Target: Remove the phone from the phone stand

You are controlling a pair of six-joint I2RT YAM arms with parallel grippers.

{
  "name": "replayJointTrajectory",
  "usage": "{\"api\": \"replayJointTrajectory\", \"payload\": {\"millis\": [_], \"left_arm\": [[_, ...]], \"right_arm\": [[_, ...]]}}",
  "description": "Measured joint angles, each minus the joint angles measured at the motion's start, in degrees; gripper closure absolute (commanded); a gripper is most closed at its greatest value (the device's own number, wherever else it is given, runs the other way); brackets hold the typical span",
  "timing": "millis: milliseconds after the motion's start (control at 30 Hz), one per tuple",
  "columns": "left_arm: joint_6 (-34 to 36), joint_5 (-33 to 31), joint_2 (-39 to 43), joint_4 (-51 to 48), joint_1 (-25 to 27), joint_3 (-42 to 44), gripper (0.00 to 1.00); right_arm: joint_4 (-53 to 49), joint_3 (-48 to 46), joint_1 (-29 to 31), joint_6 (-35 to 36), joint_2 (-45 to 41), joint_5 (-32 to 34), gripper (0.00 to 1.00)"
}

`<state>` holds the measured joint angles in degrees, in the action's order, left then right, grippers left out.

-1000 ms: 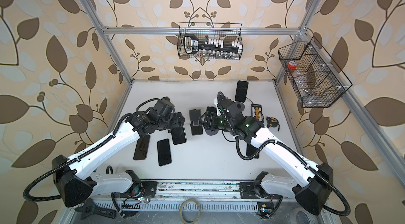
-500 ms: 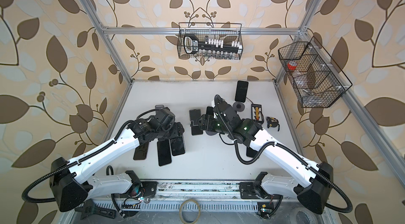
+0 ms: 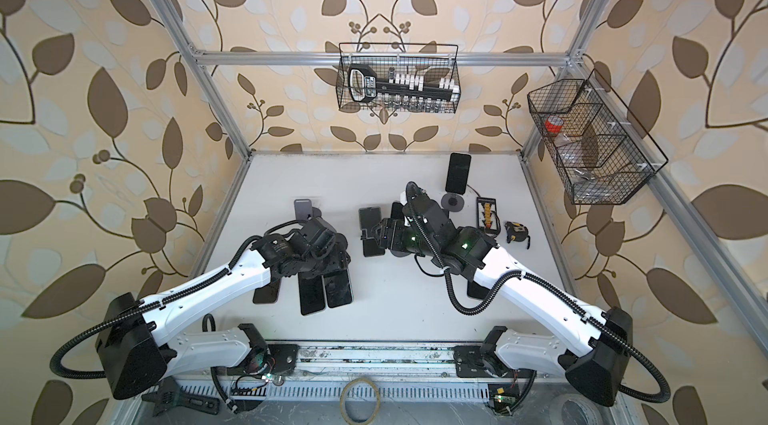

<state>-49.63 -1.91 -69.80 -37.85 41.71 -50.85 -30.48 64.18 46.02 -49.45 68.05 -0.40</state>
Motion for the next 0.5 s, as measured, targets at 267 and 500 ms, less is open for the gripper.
{"api": "replayJointTrajectory", "payload": {"millis": [267, 500], "left_arm": [[0.0, 0.5, -4.2, 2.6, 0.4, 1.0, 0.50], [0.0, 0.9, -7.3, 3.9, 0.4, 1.5, 0.50]], "right_arm": [[-0.2, 0.0, 0.0, 0.3, 1.7, -0.1, 0.19], [-0.2, 0.0, 0.0, 0.9, 2.1, -0.2, 0.19]]}}
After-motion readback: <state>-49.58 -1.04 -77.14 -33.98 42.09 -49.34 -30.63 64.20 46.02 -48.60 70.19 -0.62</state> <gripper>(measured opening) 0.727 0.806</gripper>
